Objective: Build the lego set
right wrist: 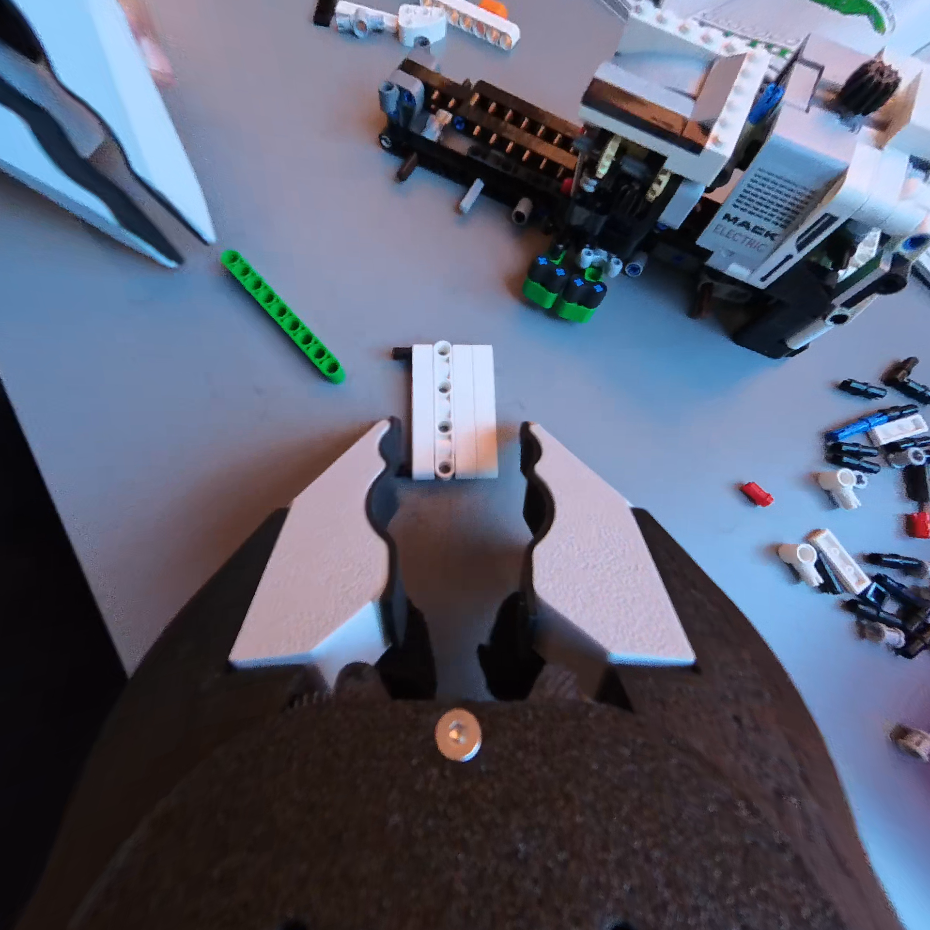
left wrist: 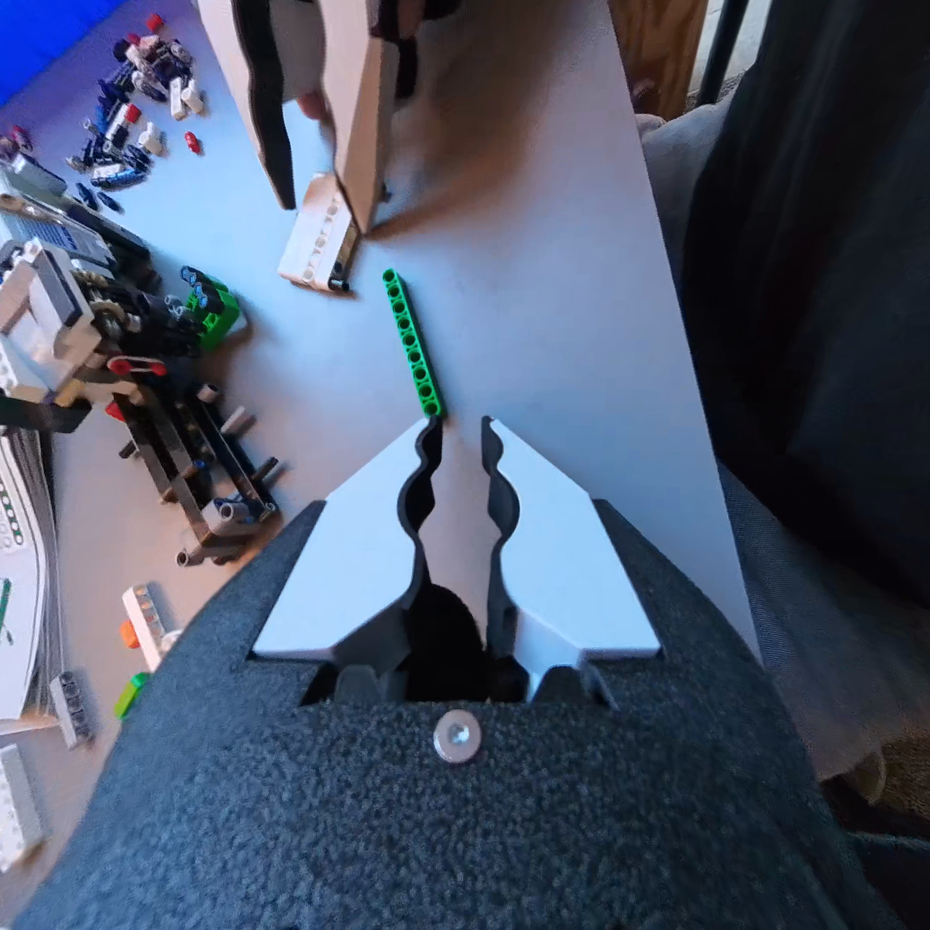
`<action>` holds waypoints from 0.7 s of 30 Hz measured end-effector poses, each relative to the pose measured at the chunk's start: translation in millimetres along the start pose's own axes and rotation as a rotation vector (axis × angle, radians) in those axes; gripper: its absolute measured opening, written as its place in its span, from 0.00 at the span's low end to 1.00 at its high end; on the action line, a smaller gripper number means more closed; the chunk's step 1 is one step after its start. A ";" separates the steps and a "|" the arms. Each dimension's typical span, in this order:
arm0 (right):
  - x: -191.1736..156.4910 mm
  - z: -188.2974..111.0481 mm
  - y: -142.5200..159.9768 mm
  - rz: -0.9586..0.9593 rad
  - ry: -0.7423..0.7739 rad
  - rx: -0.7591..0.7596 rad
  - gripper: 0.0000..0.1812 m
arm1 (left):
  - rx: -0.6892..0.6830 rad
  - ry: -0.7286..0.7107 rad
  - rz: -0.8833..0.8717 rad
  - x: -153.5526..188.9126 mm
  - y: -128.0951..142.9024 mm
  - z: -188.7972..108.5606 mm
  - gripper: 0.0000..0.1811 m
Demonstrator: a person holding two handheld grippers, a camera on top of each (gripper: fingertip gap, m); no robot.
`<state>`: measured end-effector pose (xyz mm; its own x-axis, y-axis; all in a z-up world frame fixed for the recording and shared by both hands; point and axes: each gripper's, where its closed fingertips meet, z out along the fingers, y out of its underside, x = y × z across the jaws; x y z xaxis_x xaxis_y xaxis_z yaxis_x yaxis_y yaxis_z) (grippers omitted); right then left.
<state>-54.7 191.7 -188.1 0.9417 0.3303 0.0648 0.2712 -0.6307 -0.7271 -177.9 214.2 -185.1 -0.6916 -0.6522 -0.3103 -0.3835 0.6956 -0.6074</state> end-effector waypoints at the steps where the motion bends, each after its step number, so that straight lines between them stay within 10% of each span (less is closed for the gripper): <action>1: 0.7 1.9 -1.0 0.022 -0.007 0.002 0.21 | 0.005 0.006 -0.009 1.8 -0.2 -2.4 0.10; 5: -1.9 2.4 -4.4 0.079 -0.064 -0.008 0.19 | 0.069 -0.030 -0.058 -13.4 -12.8 -14.4 0.14; 13: -71.8 -28.5 -65.7 0.281 -0.722 0.149 0.18 | 0.068 -0.290 0.354 -41.6 -49.3 -4.0 0.16; 21: -68.9 -30.0 -79.6 0.262 -0.690 0.319 0.27 | 0.151 -0.190 0.036 -28.7 -40.3 -15.9 0.04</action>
<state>-135.2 198.1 -114.1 0.6028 0.6249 -0.4962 -0.1096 -0.5512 -0.8272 -152.3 209.7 -140.1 -0.5703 -0.6827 -0.4568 -0.2552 0.6759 -0.6914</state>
